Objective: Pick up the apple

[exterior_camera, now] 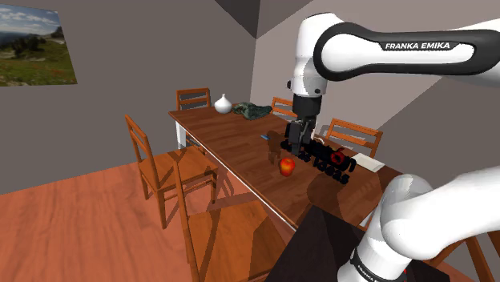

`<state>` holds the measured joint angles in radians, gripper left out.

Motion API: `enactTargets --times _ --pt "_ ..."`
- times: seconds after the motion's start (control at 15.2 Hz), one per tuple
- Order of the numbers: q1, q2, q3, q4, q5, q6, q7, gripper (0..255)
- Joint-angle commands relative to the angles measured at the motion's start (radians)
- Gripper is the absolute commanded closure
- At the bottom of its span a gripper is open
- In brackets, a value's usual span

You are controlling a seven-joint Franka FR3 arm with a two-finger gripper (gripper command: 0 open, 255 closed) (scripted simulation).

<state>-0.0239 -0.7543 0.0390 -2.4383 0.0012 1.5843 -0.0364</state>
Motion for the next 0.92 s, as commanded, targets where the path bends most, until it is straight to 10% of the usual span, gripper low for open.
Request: enactTargets --times 0.0,0.86 --pt "0.0 0.0 0.0 0.0 0.0 0.0 0.0 0" --pt "-0.111 0.352 -0.165 0.026 -0.103 0.311 -0.117 0"
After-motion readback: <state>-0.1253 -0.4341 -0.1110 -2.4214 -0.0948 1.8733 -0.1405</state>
